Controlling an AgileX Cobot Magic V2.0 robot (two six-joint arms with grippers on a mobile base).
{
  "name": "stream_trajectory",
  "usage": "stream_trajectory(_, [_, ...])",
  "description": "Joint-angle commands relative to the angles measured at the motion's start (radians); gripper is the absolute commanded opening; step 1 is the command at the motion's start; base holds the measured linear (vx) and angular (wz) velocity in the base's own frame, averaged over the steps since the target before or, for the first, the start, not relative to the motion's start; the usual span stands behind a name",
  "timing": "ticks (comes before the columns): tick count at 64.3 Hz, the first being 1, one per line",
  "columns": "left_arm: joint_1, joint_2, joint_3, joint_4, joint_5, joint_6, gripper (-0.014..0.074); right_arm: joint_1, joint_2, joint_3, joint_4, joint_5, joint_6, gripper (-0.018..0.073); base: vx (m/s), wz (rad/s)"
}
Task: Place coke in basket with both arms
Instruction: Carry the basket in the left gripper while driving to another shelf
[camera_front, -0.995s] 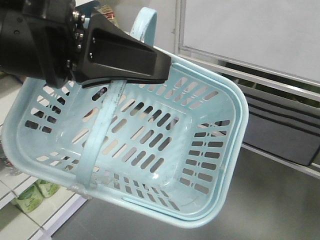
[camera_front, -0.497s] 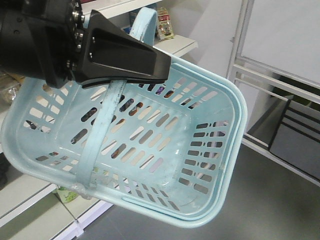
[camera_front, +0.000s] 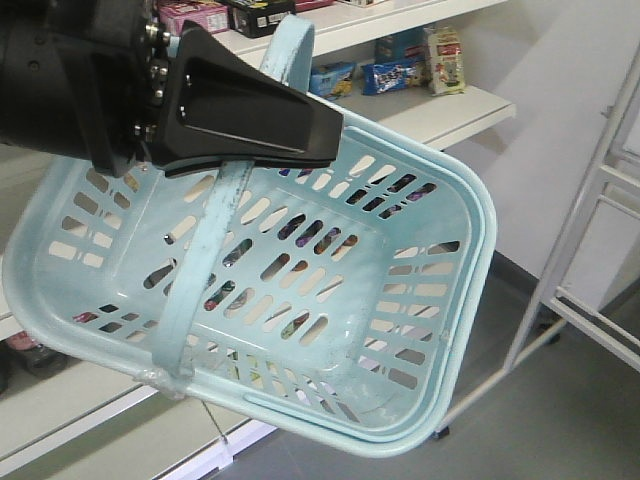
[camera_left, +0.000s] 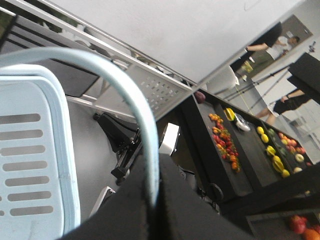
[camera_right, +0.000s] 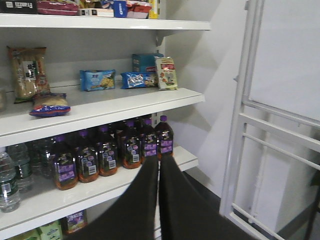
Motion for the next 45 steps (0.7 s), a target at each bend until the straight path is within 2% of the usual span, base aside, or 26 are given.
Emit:
stream_trajectory(1, [-0.005,-0.025,-0.027,-0.092,-0.034,0.011,-0.0006,-0.001,-0.013,0.008,-0.006,-0.072,-0.009,-0.0005,0.1,0.37])
stream_trajectory(45, [-0.005,-0.025,-0.027,-0.092,-0.034,0.011,-0.0006,-0.001,-0.013,0.008,-0.006,-0.072,-0.009,-0.0005,0.1,0.39])
